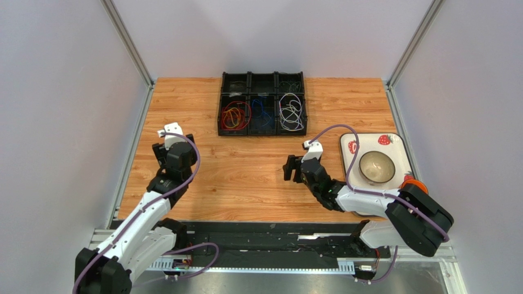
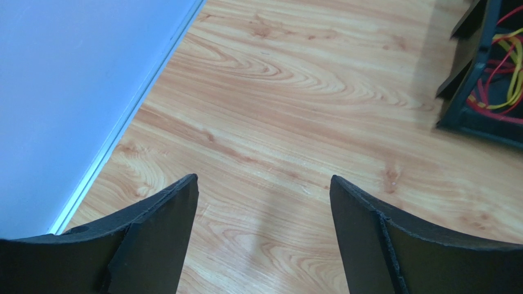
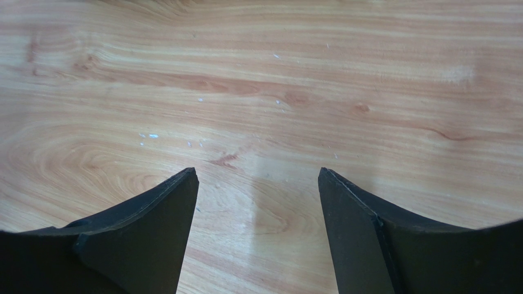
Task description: Untangle the cables
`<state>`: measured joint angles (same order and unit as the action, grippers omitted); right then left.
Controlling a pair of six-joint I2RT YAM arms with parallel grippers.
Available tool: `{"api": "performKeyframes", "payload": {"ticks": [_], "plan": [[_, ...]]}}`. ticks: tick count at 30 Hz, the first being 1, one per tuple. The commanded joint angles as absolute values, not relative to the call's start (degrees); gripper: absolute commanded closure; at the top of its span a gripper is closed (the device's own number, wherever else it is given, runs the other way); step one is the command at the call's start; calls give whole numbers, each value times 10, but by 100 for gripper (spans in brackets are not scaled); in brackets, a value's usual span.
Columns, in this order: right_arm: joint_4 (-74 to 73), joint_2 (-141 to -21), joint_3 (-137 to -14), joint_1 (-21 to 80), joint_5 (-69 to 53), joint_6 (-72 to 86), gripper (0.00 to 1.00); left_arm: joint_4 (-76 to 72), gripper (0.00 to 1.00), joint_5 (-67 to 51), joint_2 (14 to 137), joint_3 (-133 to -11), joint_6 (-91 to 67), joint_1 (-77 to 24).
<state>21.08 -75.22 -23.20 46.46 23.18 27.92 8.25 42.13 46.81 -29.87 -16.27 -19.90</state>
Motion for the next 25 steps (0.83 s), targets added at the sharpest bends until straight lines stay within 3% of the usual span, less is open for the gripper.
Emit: {"api": "performKeyframes", "payload": {"ticks": [1, 5, 9, 11, 14, 16, 17, 19, 20, 22, 25], "plan": [[265, -764, -261, 467, 244, 272, 25, -124, 12, 415, 495, -235, -13, -194], [276, -753, -250, 466, 251, 277, 25, -460, 13, 302, 564, -122, 27, -149], [266, -737, -241, 467, 257, 287, 23, -579, 17, 221, 678, -123, 67, -128], [254, -735, -244, 468, 265, 289, 23, -675, 24, 178, 734, -106, 77, -108], [236, -738, -253, 467, 273, 296, 23, -638, 25, 102, 697, -84, 38, -76], [229, -743, -257, 468, 275, 299, 23, -780, 23, 75, 771, -66, 63, -69], [231, -744, -258, 468, 268, 297, 23, -787, 22, 75, 782, -67, 68, -71], [237, -747, -258, 468, 265, 293, 25, -644, 22, 74, 723, -94, 49, -71], [240, -749, -258, 468, 263, 291, 26, -583, 5, 66, 714, -123, 47, -66], [243, -749, -258, 468, 261, 289, 27, -663, 4, 92, 760, -118, 47, -63], [233, -758, -265, 469, 245, 280, 26, -565, 3, 86, 730, -142, 35, -60]]}}
